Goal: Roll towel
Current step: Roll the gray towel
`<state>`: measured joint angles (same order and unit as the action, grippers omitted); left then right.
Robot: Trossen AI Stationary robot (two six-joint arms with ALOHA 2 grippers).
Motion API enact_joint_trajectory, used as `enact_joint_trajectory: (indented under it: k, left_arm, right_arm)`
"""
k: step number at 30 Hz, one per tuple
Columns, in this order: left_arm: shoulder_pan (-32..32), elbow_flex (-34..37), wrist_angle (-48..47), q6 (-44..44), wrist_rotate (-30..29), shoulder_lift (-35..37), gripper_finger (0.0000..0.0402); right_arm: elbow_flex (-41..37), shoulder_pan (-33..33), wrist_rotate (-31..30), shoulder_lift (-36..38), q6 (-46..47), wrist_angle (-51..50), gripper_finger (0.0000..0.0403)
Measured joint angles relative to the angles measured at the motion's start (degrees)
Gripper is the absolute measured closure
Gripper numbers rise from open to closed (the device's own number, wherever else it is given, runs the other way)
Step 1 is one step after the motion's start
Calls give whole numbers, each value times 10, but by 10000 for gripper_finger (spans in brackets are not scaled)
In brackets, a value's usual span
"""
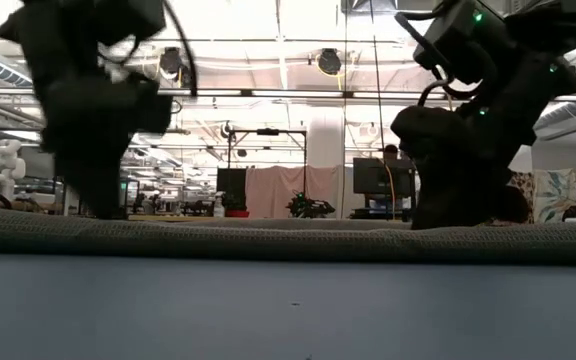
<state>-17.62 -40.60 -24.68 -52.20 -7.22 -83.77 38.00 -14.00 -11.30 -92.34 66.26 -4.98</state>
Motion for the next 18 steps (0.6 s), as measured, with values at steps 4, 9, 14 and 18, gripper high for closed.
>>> enact_joint_trajectory:
  k: [4,9,14,18]
  left_arm:
    - [-6,-3,-16,2,30,-47,253]
    - [-7,-13,-41,18,64,-14,269]
    - [13,-40,-81,54,30,78,289]
    - [57,-45,-69,128,3,143,290]
  right_arm:
    - [0,0,12,-2,19,2,310]
    - [-4,-1,50,48,16,-3,310]
    - [-2,7,42,110,6,12,310]
    - [-2,38,33,134,15,48,310]
